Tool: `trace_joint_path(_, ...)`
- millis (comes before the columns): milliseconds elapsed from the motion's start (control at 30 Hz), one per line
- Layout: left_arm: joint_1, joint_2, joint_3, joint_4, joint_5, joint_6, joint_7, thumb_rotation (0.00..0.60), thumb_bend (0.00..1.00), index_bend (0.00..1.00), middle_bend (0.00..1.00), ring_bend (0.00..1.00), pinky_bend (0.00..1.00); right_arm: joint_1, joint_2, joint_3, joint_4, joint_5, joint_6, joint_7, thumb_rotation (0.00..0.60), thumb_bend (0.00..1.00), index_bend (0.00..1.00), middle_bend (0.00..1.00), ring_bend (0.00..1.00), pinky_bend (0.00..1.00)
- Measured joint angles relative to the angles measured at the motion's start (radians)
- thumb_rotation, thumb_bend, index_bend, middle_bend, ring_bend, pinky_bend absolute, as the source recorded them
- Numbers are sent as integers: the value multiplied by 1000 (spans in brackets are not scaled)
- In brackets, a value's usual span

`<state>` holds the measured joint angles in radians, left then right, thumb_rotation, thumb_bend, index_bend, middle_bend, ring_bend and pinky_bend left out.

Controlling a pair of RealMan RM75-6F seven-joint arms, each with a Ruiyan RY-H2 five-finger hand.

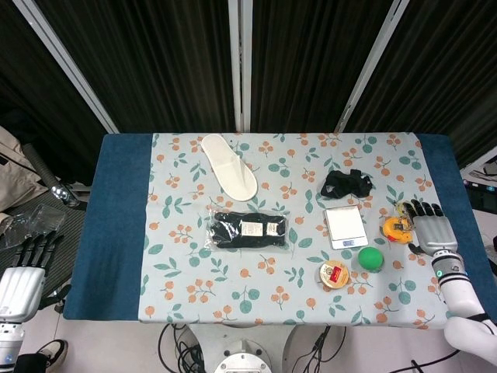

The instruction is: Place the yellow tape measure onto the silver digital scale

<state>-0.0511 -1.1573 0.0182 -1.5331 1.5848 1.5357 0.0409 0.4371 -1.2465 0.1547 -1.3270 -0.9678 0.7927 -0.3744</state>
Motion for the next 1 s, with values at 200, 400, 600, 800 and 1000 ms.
trace_joint_path(200, -3, 5, -1, -3, 4, -3, -3, 600, 166, 36, 0, 0, 0, 56, -23, -19, 13, 92, -64, -49, 600, 165, 0, 0, 0, 0)
trace_joint_path(400, -1, 5, 1, -1, 3, -6, -5, 600, 166, 36, 0, 0, 0, 101, -49, -47, 40, 157, -95, -82, 600, 187, 0, 0, 0, 89)
trace_joint_path(600, -1, 4, 1, 3, -1, -10, -11, 600, 166, 36, 0, 0, 0, 115, -65, -66, 57, 168, -87, -77, 600, 232, 10, 81, 69, 277)
trace_joint_path(800, -2, 2, 2, 7, 1, -12, -15, 600, 165, 36, 0, 0, 0, 111, -74, -70, 65, 140, -61, -45, 600, 270, 343, 332, 290, 430)
trace_joint_path(1000, 0, 2, 4, 9, 3, -10, -20, 600, 166, 36, 0, 0, 0, 96, -70, -72, 66, 88, -22, 9, 600, 298, 528, 447, 385, 466)
